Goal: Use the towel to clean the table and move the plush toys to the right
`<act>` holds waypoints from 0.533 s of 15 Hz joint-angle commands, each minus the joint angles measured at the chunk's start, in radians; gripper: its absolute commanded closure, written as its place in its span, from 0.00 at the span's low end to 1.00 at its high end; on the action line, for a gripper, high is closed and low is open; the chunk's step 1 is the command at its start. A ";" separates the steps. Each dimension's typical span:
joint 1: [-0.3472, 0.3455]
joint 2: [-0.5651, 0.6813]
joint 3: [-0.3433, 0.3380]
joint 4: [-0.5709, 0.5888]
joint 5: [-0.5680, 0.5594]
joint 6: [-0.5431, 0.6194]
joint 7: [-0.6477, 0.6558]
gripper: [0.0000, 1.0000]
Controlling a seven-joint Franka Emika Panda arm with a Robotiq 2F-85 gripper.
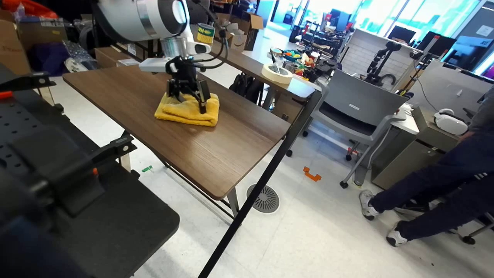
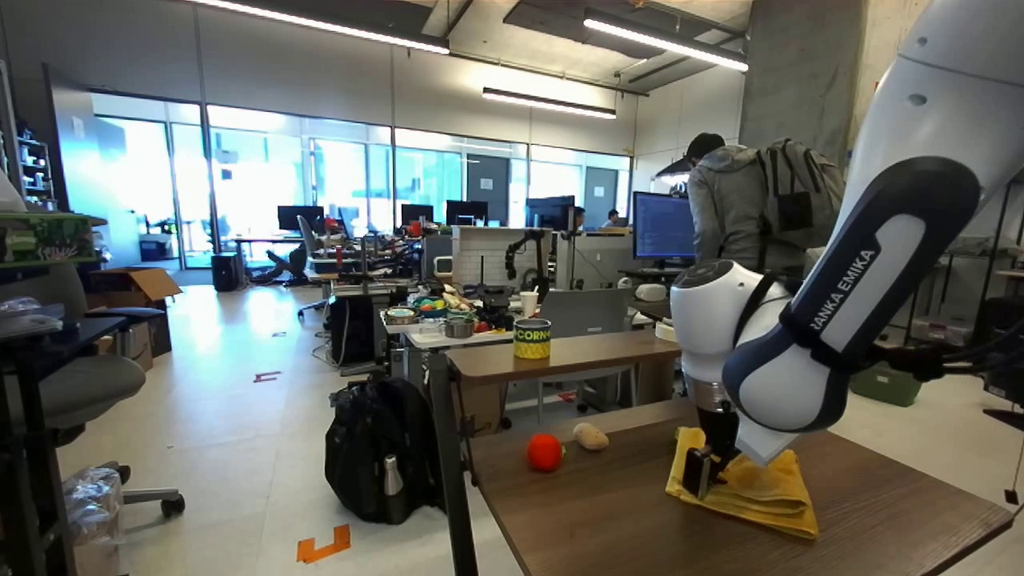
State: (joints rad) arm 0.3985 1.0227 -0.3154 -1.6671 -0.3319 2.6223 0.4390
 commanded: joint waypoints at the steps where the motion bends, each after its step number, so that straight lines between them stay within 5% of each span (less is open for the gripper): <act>1: 0.131 -0.071 -0.002 -0.195 -0.092 0.089 0.002 0.00; 6: 0.324 -0.160 -0.021 -0.399 -0.215 0.182 0.015 0.00; 8: 0.392 -0.131 -0.068 -0.386 -0.272 0.222 0.011 0.00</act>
State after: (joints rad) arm 0.6957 0.8737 -0.3284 -1.9948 -0.5235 2.7638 0.4417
